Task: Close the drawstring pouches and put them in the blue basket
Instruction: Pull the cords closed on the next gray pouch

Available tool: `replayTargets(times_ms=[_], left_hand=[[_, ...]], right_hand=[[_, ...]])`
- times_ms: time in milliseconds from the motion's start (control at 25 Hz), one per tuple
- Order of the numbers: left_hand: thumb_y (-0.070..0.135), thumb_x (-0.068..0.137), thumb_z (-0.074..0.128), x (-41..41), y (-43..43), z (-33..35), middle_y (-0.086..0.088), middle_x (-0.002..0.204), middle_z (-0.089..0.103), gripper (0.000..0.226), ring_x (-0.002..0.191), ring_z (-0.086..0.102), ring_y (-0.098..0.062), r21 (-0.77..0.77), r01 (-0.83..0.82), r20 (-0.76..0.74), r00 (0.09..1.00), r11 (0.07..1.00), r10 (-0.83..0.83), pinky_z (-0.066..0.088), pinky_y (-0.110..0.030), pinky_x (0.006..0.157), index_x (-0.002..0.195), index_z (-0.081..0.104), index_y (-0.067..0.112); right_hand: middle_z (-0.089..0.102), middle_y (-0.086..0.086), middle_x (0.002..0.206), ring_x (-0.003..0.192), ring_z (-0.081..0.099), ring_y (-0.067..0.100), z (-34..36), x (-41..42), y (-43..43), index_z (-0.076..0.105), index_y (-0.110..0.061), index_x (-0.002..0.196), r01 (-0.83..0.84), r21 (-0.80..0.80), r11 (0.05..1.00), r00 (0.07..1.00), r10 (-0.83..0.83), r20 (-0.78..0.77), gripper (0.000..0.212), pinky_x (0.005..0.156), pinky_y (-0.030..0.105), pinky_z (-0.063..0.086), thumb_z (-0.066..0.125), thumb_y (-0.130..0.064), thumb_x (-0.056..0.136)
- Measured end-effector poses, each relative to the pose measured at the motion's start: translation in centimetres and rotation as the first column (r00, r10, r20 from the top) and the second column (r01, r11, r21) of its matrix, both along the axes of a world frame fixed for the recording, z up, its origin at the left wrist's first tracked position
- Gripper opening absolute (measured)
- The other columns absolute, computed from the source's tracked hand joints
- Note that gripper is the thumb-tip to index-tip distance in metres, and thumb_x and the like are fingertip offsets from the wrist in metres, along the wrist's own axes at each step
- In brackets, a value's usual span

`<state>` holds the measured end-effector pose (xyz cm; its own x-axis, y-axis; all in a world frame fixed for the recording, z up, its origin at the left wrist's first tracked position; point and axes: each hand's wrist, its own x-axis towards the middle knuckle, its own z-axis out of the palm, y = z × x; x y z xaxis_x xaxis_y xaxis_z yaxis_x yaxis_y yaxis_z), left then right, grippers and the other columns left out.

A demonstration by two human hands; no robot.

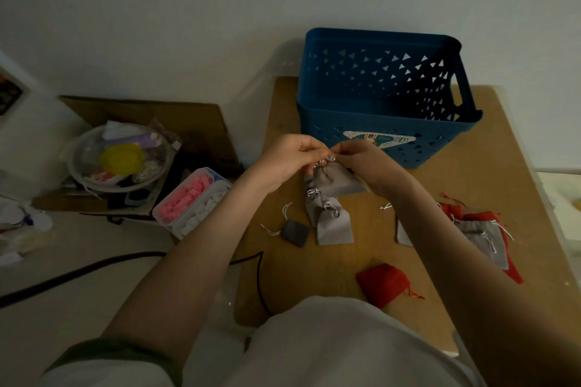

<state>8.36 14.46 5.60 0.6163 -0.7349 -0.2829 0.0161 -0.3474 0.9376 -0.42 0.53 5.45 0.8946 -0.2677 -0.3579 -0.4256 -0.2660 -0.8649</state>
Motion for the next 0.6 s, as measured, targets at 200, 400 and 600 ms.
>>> replayTargets(times_ms=[200,400,600], left_hand=[[0.012,0.089,0.063,0.1,-0.3,-0.3,0.005,0.076,0.058,0.009,0.064,0.053,-0.007,0.08,0.048,0.25,0.966,0.996,-0.066,0.044,-0.021,0.063,0.091,0.057,0.017],[0.007,0.089,0.058,-0.2,-0.7,0.1,0.006,0.073,0.049,0.015,0.064,0.046,-0.006,0.252,0.144,0.578,0.771,0.957,-0.268,0.037,-0.022,0.059,0.096,0.047,0.015],[0.001,0.091,0.047,-1.2,-1.3,-0.2,-0.013,0.093,0.054,0.015,0.089,0.047,-0.025,0.333,0.057,0.754,0.583,0.941,-0.302,0.042,-0.04,0.073,0.105,0.047,0.005]], right_hand=[[0.062,0.004,0.078,0.075,0.053,0.015,0.0,-0.2,-0.3,0.063,-0.02,0.077,0.007,0.002,1.0,1.0,-0.007,-0.018,0.025,0.074,0.031,0.042,0.049,-0.014,0.098],[0.054,0.001,0.073,0.068,0.048,0.012,-0.1,-0.3,0.2,0.058,-0.015,0.08,-0.034,0.029,0.999,0.999,0.035,-0.037,0.024,0.065,0.026,0.038,0.044,-0.013,0.1],[0.058,0.008,0.079,0.07,0.052,0.015,-1.3,-0.2,0.6,0.059,-0.009,0.087,0.009,0.063,0.998,0.999,-0.012,0.049,0.016,0.062,0.023,0.042,0.05,-0.014,0.098]])
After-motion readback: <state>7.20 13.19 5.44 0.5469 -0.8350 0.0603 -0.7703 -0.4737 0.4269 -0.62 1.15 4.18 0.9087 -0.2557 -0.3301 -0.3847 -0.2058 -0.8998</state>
